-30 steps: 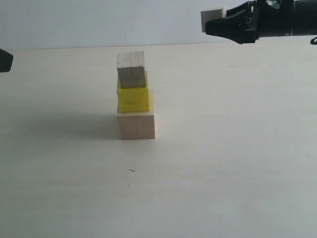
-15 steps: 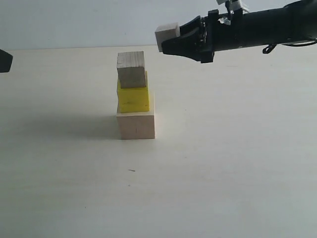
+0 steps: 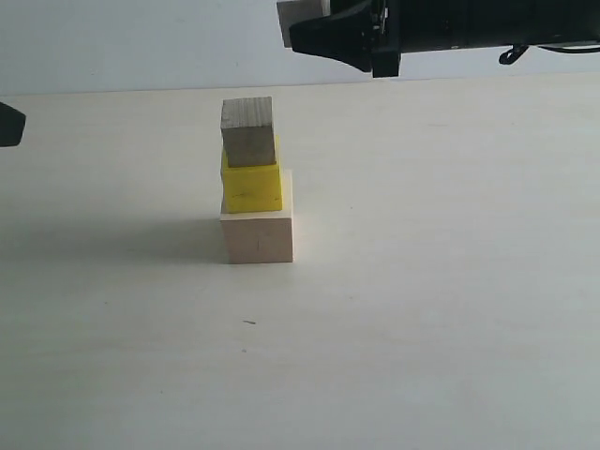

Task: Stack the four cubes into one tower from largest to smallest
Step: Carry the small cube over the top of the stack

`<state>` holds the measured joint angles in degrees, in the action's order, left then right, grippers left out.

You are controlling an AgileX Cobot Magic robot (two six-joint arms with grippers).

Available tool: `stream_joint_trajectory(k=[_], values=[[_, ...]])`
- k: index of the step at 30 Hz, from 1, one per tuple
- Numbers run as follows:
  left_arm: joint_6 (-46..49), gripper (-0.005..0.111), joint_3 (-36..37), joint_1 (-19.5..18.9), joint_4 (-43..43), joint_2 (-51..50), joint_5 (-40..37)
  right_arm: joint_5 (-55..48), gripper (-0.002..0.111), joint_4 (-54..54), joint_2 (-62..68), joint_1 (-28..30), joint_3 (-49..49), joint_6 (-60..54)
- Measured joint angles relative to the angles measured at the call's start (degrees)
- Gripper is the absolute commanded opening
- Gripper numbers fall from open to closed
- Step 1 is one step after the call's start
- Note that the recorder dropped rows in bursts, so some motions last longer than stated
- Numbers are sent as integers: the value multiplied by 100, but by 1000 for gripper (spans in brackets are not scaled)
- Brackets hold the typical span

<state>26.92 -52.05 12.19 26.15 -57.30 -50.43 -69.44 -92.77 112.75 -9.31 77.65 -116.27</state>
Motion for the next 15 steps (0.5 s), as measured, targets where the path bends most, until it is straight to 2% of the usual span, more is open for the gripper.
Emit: stream_joint_trajectory(k=[6,15], values=[[11,26,147,0,-39,0,120,10,0,44,-22,-89,19,-12],[11,26,160,0,-53,0,260,-18,0,280,25,-758,28,-375]])
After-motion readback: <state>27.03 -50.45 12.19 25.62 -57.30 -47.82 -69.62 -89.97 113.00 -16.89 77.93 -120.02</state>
